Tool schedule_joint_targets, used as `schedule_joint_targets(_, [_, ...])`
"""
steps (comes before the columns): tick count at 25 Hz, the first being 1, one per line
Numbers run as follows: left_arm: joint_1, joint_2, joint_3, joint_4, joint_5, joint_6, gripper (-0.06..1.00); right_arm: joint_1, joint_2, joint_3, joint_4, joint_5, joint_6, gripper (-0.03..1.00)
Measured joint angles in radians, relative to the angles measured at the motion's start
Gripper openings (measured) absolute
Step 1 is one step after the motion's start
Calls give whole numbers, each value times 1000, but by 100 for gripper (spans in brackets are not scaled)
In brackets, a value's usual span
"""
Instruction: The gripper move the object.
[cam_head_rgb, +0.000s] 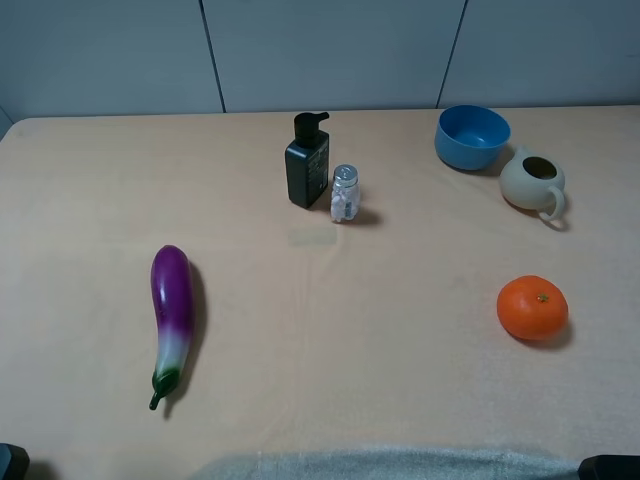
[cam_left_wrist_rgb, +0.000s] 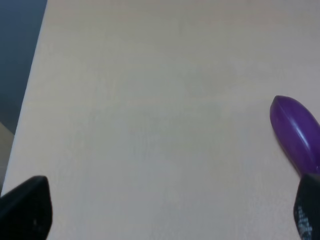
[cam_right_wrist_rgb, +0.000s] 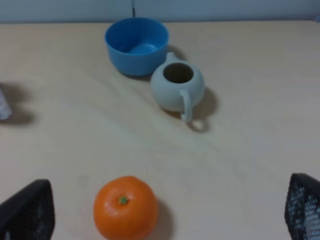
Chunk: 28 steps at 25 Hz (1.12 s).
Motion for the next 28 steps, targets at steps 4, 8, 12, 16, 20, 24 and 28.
schedule_joint_targets(4, [0,0,0,0,0,0,96,0,0,7,-10,-15,0,69])
schedule_joint_targets(8, [0,0,0,0,0,0,96,0,0,7,-11,-17,0,69])
schedule_joint_targets(12, [0,0,0,0,0,0,96,0,0,7,-12,-17,0,69])
schedule_joint_targets(16, [0,0,0,0,0,0,96,0,0,7,-12,-17,0,69])
schedule_joint_targets(20, [0,0,0,0,0,0,96,0,0,7,-12,-17,0,69])
schedule_joint_targets(24, [0,0,0,0,0,0,96,0,0,7,-12,-17,0,69])
schedule_joint_targets(28, [0,0,0,0,0,0,96,0,0,7,-12,-17,0,69])
